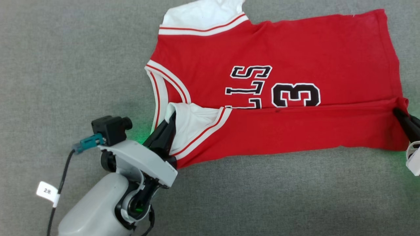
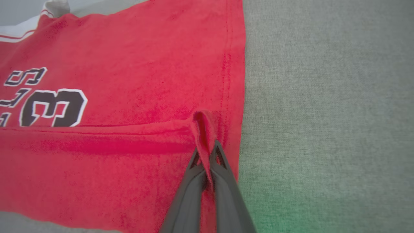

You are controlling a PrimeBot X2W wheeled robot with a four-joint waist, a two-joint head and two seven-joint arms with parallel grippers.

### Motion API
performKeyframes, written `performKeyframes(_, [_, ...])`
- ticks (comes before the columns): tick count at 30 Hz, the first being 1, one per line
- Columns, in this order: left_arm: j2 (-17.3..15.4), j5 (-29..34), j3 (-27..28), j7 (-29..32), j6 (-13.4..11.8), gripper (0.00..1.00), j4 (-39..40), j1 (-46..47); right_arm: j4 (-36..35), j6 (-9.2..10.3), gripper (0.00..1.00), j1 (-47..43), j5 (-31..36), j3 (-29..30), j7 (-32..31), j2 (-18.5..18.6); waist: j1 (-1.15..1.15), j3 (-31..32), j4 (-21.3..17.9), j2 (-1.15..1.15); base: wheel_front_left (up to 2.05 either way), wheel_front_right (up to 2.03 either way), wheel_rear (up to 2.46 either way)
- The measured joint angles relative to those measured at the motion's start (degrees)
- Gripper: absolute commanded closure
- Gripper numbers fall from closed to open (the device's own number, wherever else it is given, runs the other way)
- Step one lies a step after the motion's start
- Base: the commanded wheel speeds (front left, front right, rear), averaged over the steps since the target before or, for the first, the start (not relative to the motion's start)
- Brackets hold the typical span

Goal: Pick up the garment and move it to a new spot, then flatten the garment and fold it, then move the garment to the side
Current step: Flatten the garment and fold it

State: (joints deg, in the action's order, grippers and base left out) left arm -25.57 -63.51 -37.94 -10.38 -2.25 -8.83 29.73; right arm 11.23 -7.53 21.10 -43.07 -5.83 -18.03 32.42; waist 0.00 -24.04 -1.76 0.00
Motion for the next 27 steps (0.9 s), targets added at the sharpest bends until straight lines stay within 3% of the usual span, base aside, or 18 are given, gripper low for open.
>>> performKeyframes(21, [2.0,4.2,-3.8,1.1,-0.3,1.00,-9.2,4.1,6.3,0.00,1.00,2.9,-2.0,-5.4,4.0,1.0,0.00,-2.1,0.2,0.00,0.00,0.00,0.00])
performKeyframes(22, [2.1,4.2,-4.0,1.1,-0.3,0.80,-9.4,4.3,6.4,0.00,1.00,3.0,-2.2,-5.6,4.1,1.1,0.00,-2.0,0.2,0.00,0.00,0.00,0.00])
performKeyframes(23, [2.1,4.3,-4.0,1.1,-0.3,0.53,-9.6,4.3,6.6,0.00,0.86,3.0,-2.3,-5.9,4.2,1.2,0.00,-1.9,0.2,0.00,0.00,0.00,0.00])
performKeyframes(24, [2.1,4.4,-4.1,1.1,-0.2,0.00,-9.7,4.3,6.7,0.01,0.55,3.1,-2.4,-6.1,4.3,1.2,0.00,-1.8,0.2,0.00,0.00,0.00,0.00])
performKeyframes(25, [2.1,4.5,-4.1,1.1,-0.2,0.00,-9.8,4.3,6.8,0.01,0.00,3.1,-2.5,-6.3,4.7,1.2,0.00,-1.6,0.3,0.00,0.00,0.00,0.00])
performKeyframes(27, [1.6,4.7,-4.1,0.9,-0.2,0.00,-9.8,4.3,6.8,0.01,0.00,3.0,-2.6,-6.7,5.2,1.3,0.00,-1.0,0.3,0.00,0.00,0.00,0.00])
